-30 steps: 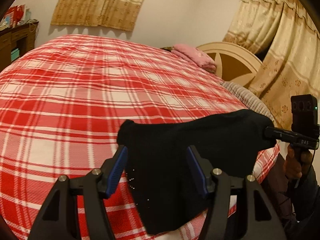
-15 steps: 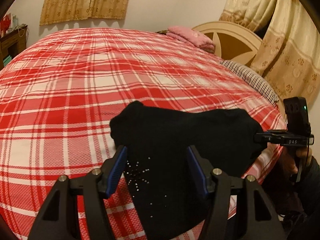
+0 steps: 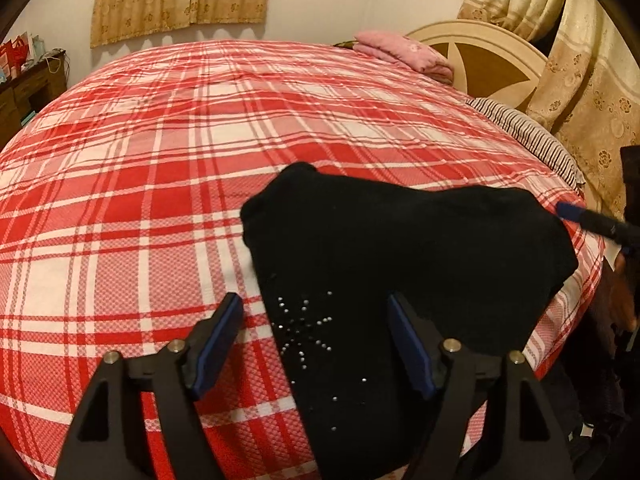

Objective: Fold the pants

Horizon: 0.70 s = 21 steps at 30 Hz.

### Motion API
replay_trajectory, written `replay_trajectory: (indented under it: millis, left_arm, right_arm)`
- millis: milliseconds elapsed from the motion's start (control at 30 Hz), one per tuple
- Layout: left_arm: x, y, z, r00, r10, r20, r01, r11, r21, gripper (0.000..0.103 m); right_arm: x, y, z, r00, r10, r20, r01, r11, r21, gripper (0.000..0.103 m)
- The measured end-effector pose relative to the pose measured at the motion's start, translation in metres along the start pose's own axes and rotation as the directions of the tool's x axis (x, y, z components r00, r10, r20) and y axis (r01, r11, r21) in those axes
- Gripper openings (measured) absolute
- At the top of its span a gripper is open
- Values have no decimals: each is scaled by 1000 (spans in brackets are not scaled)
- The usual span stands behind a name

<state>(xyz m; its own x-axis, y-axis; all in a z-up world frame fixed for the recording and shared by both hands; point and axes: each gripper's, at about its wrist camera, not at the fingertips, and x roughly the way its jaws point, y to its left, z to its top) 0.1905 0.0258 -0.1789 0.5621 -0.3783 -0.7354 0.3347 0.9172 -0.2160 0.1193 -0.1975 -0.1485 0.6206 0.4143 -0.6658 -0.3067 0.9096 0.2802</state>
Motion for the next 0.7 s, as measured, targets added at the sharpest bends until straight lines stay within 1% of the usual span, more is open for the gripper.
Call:
replay_trajectory:
  millis: [67,100,133,200,267,333,400,433,467,533,633,700]
  left_arm:
    - [1,4,0,1000,7,0,-7,1000,-12,86]
    - [2,6,-1,1000,5,-1,-5,1000,-20,86]
    - [3,7,-1,1000,-1,-1,1,1000,-25,86]
    - [2,7,-4,1000,-3,6,3,1000,-20,87]
    - [1,6,-3,1000,-2,5,2,1000,-18,87]
    - [1,7,-3,1000,-3,6,3,1000,-25,87]
    - [0,8,-4,1000,-3,8,3,999,-33,87]
    - [0,8,-4,1000,-2,10,2,999,-35,87]
    - [0,8,-4,1000,0,11,1,999,-36,87]
    - [0,8,-4,1000,2,11,-2,999,-36,87]
    - [0,8,-3,1000,3,9,-3,999,-38,87]
    - [0,9,-4,1000,3,9,-2,999,-38,87]
  right_arm:
    - [17,-7,-7,997,-16,-72,19,999,31,51]
    - [24,-12,-12,993,-21,-113,26,998,48,51]
    - [27,-18,-16,993,-29,-118,36,998,54,51]
    - [23,-20,-19,995,-19,-97,24,998,52,51]
    - [18,-18,-14,995,-47,-88,51,998,44,51]
    - [11,-11,-8,996,-74,-40,76,997,33,51]
    - [6,0,-1,999,-32,3,32,999,19,51]
    - [6,7,3,1000,0,16,0,1000,8,52]
    - [8,12,6,1000,16,17,-16,1000,-3,52]
    - [20,28,7,999,41,-13,-42,998,-42,53]
    - [48,49,-2,997,43,-64,-50,993,-107,53]
    - [64,54,-9,993,34,-114,-47,992,-114,53]
